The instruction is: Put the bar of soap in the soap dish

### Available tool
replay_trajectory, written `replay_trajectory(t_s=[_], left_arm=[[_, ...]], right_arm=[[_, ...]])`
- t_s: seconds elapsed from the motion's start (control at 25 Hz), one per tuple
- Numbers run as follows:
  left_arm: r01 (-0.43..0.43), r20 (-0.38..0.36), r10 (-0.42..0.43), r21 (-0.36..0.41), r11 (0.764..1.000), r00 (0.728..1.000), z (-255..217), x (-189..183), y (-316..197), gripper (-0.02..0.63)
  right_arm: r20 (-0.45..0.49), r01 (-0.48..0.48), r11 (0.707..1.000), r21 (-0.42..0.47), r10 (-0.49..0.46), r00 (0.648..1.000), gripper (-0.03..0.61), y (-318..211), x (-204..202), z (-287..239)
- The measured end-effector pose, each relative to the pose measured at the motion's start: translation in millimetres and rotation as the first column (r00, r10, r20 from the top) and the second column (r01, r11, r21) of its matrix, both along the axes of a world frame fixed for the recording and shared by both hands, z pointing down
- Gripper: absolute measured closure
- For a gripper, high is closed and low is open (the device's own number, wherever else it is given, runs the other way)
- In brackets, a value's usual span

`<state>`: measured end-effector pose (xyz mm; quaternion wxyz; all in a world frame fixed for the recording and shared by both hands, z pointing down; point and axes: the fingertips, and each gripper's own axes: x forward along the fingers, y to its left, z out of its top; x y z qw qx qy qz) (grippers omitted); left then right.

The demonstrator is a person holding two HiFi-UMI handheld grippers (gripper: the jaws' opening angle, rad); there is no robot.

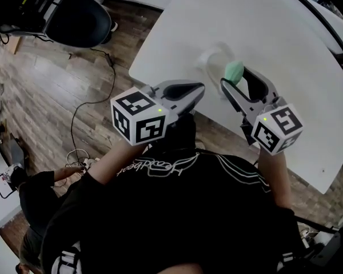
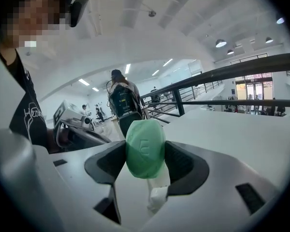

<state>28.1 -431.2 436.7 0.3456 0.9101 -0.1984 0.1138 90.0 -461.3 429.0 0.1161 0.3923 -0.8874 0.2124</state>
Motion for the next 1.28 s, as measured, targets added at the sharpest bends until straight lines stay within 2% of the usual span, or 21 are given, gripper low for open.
replay_trajectory(t_s=[0.12,0.32,0.56,1.0,1.28], left_arm=[[0.002,0.004,-0.002,-0.009,1.0,1.0,6,-5,1,0.606],[0.015,-0.013,-0.015,-0.02,1.0,1.0,12,-13,-1,0.606],[0.024,-0.013,-0.024,-0.04,0.999,1.0,13,-12,3,0.606],[0.012,-0.003,-0.012,-0.061,0.998,1.0,29,-12,-6,0.606],[-0.013,0.018,0.014,-0.046,0.999,1.0,38,-12,1,0.606]], right_arm=[[-0.018,0.008,1.0,-0.008,-0.008,1.0,0.364,-5,-5,9],[-0.159,0.028,1.0,0.002,-0.027,0.987,0.364,-12,-11,31],[-0.266,0.057,0.998,-0.005,-0.056,0.962,0.364,-10,-11,42],[-0.335,0.071,0.994,-0.087,-0.096,0.937,0.364,-24,-12,82],[-0.377,0.078,0.991,-0.108,-0.113,0.919,0.364,-24,-13,97]])
